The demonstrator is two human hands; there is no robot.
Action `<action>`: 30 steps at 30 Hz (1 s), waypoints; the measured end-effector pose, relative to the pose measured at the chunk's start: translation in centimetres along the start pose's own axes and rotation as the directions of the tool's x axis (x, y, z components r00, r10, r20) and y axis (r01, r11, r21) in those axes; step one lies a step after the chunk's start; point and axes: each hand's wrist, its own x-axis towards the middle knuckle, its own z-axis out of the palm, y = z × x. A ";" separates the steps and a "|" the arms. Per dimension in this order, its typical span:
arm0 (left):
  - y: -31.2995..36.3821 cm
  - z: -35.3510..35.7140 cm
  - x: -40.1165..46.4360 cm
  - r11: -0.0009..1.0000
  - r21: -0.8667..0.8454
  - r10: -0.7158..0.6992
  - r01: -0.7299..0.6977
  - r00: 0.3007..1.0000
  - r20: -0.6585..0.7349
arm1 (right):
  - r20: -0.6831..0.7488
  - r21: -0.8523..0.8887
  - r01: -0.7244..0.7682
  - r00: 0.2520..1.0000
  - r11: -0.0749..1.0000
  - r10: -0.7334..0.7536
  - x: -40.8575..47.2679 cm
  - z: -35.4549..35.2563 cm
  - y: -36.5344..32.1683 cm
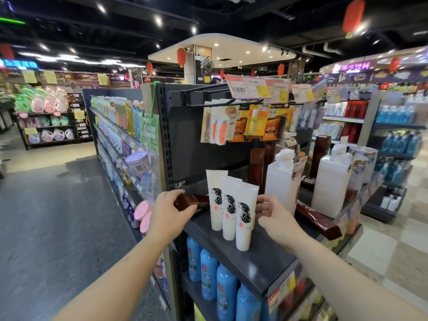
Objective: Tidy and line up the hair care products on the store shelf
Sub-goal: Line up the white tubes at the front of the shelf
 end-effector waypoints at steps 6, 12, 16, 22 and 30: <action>2.5 -2.5 0.9 0.998 -0.040 0.047 -0.048 0.998 -0.038 | -0.209 0.028 0.049 0.977 0.998 -0.042 -0.5 -0.2 -1.4; 3.0 -4.4 0.5 0.999 -0.026 -0.040 0.039 0.998 -0.048 | -0.484 -0.067 0.328 0.815 0.942 -0.318 -2.9 -0.5 -4.6; 4.8 -5.9 0.1 1.000 0.008 -0.028 0.029 0.998 -0.056 | -0.325 -0.074 0.530 0.788 0.845 -0.523 -5.2 1.4 -7.5; 8.8 -7.6 -1.4 0.998 0.052 0.021 -0.019 0.999 -0.025 | 0.076 -0.054 0.542 0.839 0.839 -0.538 -6.7 3.8 -8.7; 14.4 -7.2 -4.4 0.994 0.051 0.098 -0.096 0.995 -0.035 | 0.272 0.054 0.476 0.839 0.878 -0.472 -7.5 2.2 -7.9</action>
